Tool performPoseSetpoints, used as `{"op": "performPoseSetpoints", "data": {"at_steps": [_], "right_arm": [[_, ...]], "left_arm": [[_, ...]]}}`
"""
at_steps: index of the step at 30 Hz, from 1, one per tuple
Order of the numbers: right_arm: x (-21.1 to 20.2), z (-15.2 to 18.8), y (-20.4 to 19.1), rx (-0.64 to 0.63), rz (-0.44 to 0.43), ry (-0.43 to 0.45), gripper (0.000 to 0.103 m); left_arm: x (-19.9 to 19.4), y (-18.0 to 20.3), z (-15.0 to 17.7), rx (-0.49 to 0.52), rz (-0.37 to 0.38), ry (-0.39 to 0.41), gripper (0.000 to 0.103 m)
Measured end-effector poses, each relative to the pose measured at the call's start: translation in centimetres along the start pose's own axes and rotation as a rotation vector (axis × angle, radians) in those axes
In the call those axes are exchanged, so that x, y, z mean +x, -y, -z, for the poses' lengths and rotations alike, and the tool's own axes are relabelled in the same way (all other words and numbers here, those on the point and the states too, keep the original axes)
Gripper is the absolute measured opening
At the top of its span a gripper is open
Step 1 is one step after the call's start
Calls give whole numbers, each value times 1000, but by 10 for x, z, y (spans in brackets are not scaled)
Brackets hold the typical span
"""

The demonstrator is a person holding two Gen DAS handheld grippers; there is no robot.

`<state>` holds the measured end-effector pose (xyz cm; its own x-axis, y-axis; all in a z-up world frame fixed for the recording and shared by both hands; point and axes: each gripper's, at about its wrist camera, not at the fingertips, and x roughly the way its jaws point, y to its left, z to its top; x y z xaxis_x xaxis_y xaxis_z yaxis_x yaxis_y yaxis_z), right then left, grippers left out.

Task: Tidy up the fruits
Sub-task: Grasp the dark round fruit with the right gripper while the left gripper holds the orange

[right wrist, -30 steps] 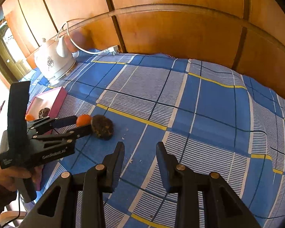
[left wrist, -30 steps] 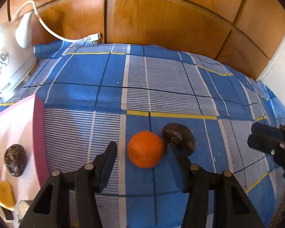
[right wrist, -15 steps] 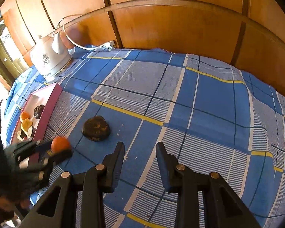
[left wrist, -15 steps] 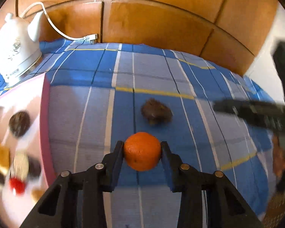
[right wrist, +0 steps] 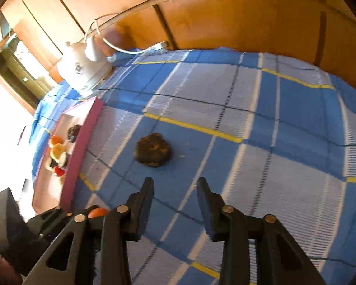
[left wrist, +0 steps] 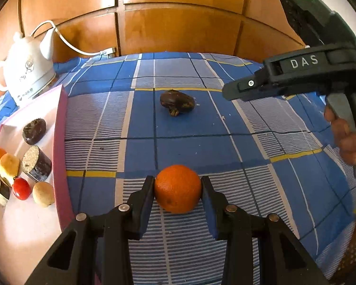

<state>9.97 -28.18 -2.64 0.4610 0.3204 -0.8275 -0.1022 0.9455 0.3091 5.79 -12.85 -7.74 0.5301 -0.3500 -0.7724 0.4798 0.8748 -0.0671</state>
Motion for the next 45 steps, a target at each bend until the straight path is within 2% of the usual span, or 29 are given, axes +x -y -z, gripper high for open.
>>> {"op": "performPoseSetpoints", "data": {"at_steps": [4,14,18,21,23,24,25,31,36,41,43,45], "right_arm": [[7,1,-10,-5,-30,-10,52],[33,-27,-6,137,-76,-7,60],[53,-41,-12,152,-65,-33,60],[66,-47,-18,132,-13,-59,64],[77,-48,-18,124,7,-113,62],[78,-47,-20,101,22,-114,59],[77,-47,-21,83,39,-113,51],[63,-34,-17,23,65,-129,51],[34,-12,-9,-52,92,-144,52],[21,9,7,-67,136,-140,52],[20,10,10,-58,132,-129,51],[19,7,7,-91,163,-116,51]], "left_arm": [[2,-1,0,-4,8,5,39],[8,-3,5,-35,23,-11,39],[8,-2,6,-34,25,-7,39],[8,-2,6,-40,31,-6,39],[8,-2,6,-40,30,-5,39],[8,-2,6,-37,30,-5,39],[9,-2,7,-36,30,-3,39],[9,-2,8,-38,33,-1,39],[9,-2,9,-38,28,1,41],[8,3,10,-24,9,0,41],[7,4,10,-21,7,-1,41],[7,5,10,-18,5,-2,40]]}}
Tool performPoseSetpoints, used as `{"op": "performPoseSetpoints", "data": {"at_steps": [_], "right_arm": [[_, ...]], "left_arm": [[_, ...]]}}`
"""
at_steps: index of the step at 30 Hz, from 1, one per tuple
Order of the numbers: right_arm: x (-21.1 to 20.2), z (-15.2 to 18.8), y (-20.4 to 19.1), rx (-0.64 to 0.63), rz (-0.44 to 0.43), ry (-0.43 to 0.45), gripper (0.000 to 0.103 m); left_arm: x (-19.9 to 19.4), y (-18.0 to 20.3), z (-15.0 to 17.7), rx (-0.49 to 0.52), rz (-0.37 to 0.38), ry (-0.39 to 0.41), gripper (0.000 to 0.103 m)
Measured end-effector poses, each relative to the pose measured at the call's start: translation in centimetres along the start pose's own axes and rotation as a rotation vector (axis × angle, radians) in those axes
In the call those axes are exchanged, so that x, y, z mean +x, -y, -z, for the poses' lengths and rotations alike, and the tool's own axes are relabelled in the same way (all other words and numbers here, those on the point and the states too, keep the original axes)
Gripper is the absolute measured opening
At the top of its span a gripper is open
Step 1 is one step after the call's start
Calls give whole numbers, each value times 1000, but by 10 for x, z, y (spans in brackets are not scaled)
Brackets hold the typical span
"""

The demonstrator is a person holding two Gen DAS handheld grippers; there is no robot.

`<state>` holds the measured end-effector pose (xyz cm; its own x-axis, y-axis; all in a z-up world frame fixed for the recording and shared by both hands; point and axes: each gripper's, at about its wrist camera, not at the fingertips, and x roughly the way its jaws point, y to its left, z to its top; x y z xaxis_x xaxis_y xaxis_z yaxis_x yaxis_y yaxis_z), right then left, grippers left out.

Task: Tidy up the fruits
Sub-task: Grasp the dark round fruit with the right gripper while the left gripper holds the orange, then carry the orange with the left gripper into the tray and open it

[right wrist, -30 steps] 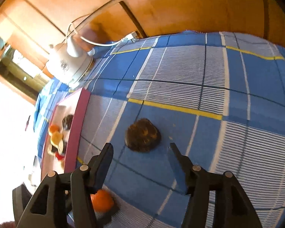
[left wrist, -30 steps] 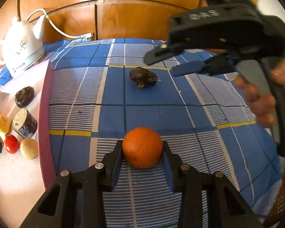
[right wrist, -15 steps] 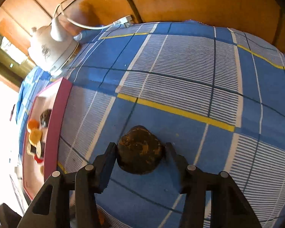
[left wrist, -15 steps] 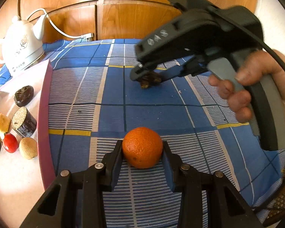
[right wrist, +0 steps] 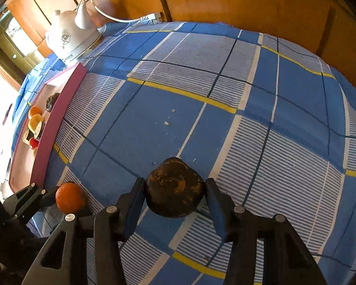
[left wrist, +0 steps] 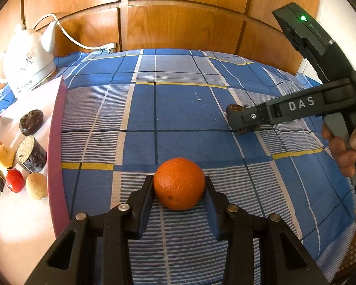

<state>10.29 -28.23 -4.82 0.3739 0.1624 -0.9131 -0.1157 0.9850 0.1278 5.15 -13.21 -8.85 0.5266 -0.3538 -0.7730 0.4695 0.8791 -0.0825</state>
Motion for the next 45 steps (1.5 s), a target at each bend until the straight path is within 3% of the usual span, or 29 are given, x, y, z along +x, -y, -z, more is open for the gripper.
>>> {"op": "performPoseSetpoints", "data": {"at_steps": [19,45], "right_arm": [[5,-3,3,-5,-28,-10,52],[6,-2,-3,-37,-1,-3,52]], "left_arm": [[-1,4,2,17,-29,7,39],[-2,5,3,20,-34,9,39]]}}
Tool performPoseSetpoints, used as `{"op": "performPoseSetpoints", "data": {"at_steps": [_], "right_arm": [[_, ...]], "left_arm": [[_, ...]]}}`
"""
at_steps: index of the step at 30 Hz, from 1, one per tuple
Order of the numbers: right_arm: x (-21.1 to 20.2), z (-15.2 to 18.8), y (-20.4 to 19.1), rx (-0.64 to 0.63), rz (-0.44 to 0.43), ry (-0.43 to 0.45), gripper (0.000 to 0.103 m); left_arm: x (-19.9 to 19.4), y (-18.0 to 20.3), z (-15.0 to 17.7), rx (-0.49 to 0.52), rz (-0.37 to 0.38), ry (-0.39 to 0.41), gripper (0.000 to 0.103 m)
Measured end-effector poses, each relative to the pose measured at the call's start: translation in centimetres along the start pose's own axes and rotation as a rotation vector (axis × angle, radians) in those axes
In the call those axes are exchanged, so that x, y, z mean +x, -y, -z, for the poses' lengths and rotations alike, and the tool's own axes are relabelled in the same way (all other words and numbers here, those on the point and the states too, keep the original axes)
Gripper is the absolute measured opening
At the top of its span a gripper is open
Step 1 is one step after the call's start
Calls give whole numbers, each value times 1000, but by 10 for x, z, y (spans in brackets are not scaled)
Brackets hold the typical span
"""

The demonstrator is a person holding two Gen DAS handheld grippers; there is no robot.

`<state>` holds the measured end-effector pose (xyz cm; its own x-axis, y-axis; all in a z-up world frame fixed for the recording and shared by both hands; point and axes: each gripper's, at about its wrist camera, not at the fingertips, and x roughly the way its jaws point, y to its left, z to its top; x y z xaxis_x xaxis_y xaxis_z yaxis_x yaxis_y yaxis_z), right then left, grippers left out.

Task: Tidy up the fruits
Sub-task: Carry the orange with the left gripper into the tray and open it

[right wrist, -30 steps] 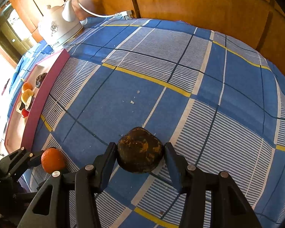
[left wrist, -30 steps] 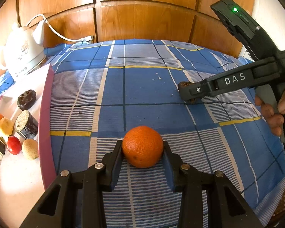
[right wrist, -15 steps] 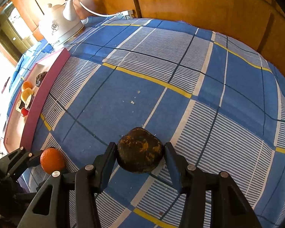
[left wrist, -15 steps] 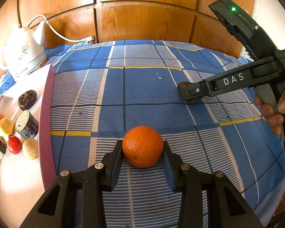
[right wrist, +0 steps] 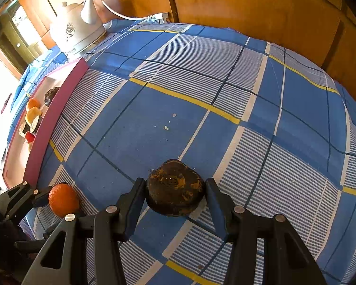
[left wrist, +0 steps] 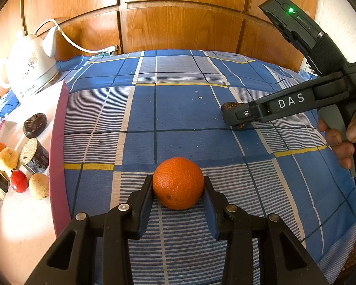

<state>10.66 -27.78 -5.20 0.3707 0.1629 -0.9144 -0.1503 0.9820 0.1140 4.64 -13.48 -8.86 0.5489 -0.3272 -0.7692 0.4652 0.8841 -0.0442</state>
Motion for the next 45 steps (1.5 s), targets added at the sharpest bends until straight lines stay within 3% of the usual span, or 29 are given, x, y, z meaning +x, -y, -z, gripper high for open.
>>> {"op": "performPoseSetpoints", "data": {"at_steps": [7,23,40,45], "right_arm": [[0,0,-1,-2,4,3,52],[0,2,-3,-18,24,13,52],[0,2,-4,-20,33,20,52],[-1,3,-4,-17,32,22,52]], "left_arm": [[-3,1,-3,-6,-9,-12,38],[-69,-17,-28,-75,-56,98,38],[-87,-73,-14,-191,-192,88,39],[-91,-107,1,-286,-204,63,39]]}}
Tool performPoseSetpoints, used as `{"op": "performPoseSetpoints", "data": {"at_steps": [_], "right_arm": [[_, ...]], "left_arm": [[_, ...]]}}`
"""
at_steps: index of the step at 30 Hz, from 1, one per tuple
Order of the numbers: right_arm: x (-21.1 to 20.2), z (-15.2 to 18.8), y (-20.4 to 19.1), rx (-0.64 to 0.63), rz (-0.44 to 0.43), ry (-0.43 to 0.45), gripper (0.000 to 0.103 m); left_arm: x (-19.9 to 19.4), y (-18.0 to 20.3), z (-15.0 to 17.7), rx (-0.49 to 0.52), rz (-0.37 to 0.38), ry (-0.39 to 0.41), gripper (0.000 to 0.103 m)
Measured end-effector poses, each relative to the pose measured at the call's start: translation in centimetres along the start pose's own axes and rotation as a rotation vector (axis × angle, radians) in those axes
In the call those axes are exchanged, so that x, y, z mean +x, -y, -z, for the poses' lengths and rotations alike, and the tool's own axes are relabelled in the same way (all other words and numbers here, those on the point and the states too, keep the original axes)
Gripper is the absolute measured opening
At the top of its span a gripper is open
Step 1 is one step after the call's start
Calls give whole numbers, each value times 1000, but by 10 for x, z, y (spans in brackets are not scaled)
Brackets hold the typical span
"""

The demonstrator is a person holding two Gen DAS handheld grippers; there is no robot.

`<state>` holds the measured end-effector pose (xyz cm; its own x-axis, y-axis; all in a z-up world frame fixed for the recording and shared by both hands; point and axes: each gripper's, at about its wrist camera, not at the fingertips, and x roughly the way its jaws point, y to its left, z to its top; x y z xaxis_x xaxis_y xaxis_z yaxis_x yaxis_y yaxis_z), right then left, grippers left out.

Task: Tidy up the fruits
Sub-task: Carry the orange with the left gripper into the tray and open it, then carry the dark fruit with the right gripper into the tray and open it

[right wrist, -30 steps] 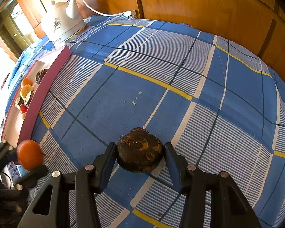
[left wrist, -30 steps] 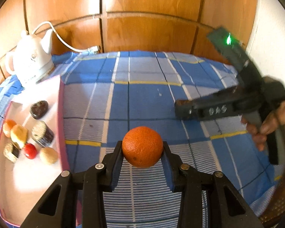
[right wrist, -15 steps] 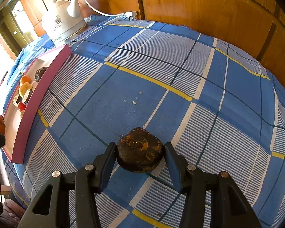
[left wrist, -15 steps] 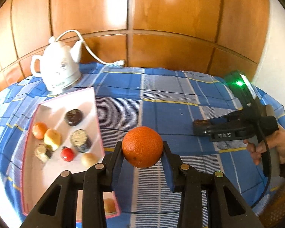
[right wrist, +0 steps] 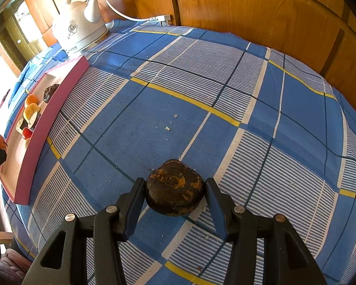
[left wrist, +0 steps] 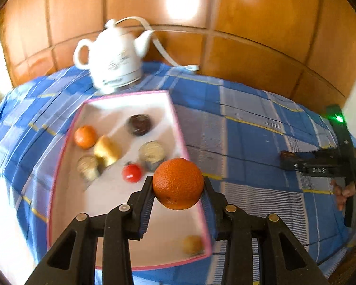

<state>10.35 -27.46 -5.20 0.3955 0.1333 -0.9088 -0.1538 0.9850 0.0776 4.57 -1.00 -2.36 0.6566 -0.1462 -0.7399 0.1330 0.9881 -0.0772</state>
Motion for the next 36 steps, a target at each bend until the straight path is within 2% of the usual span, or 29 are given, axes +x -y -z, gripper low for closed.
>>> {"op": "performPoseSetpoints", "data": {"at_steps": [7,13,19,21,23,36], "right_arm": [[0,0,-1,-5,4,-1,52],[0,0,-2,-3,7,0,52],[0,0,-1,-5,13,1,52],[1,0,-2,-5,15,1,52],[1,0,-1,-4,15,1,52],[0,0,-4,-11,35,5,52]], "left_arm": [[4,-77,13,-201,-33,-56,39],[19,-101,16,-283,-20,-92,39],[40,-98,8,-263,-39,-108,40],[40,-99,10,-269,-44,-105,55],[36,-100,12,-277,-41,-92,59],[-7,-91,15,-230,-159,13,60]]}}
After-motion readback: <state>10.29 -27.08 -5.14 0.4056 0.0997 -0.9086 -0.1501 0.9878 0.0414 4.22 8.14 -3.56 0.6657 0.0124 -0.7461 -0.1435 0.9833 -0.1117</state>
